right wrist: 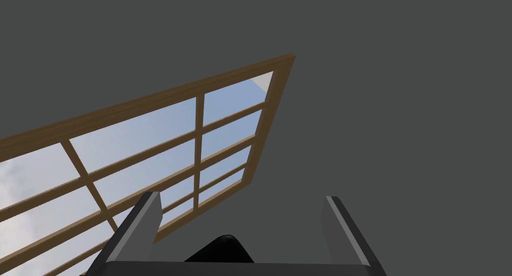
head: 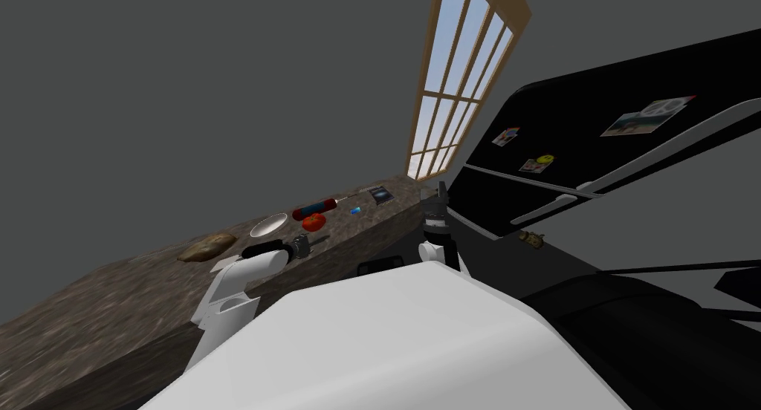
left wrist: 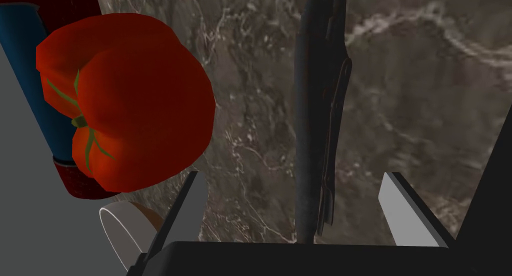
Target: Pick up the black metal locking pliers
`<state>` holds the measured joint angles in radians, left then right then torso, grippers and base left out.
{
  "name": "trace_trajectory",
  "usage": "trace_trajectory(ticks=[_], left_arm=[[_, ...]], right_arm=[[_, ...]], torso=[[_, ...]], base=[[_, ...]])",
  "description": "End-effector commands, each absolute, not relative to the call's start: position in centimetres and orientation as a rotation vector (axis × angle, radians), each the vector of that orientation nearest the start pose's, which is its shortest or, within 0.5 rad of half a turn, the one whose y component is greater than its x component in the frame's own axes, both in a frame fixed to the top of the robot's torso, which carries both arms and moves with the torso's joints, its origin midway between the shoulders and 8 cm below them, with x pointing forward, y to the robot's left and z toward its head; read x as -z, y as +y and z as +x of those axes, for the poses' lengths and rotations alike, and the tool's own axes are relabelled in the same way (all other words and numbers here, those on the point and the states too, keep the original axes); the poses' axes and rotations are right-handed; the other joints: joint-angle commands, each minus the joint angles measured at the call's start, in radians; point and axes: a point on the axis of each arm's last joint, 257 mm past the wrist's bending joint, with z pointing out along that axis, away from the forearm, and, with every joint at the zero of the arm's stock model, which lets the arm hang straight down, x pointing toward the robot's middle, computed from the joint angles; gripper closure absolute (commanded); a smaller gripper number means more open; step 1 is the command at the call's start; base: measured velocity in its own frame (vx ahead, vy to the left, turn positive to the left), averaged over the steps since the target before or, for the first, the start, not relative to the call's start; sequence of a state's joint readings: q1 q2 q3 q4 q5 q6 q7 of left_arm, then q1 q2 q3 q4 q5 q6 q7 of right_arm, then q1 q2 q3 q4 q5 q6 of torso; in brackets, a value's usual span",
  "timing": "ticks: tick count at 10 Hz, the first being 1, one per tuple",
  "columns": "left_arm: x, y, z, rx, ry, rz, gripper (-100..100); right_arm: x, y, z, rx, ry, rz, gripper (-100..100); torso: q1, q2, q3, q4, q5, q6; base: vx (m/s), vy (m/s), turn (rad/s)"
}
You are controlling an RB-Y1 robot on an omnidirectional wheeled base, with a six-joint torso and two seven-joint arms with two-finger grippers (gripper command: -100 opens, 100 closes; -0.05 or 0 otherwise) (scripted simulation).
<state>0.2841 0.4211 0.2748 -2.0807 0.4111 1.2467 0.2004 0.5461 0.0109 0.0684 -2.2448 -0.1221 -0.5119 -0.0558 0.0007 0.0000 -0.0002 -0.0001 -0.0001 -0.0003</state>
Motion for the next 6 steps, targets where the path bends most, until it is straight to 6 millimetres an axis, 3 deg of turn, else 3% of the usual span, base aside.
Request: trace_trajectory(ticks=[1, 5, 6], left_arm=[[32.11, 42.17, 34.87, 0.537, 1.53, -2.094, 100], [32.11, 42.17, 34.85, 0.537, 1.529, -2.095, 100], [32.1, 42.17, 34.86, 0.537, 1.529, -2.095, 0]], right_arm=[[0.52, -27.91, 34.6, -1.461, 0.549, 0.83, 0], [0.52, -27.91, 34.6, -1.461, 0.549, 0.83, 0], [0.52, -27.91, 34.6, -1.461, 0.549, 0.83, 0]], torso=[[0.0, 0.0, 0.0, 0.0, 0.0, 0.0], [0.0, 0.0, 0.0, 0.0, 0.0, 0.0], [0.0, 0.0, 0.0, 0.0, 0.0, 0.0]], base=[[0.0, 0.0, 0.0], [0.0, 0.0, 0.0], [0.0, 0.0, 0.0]])
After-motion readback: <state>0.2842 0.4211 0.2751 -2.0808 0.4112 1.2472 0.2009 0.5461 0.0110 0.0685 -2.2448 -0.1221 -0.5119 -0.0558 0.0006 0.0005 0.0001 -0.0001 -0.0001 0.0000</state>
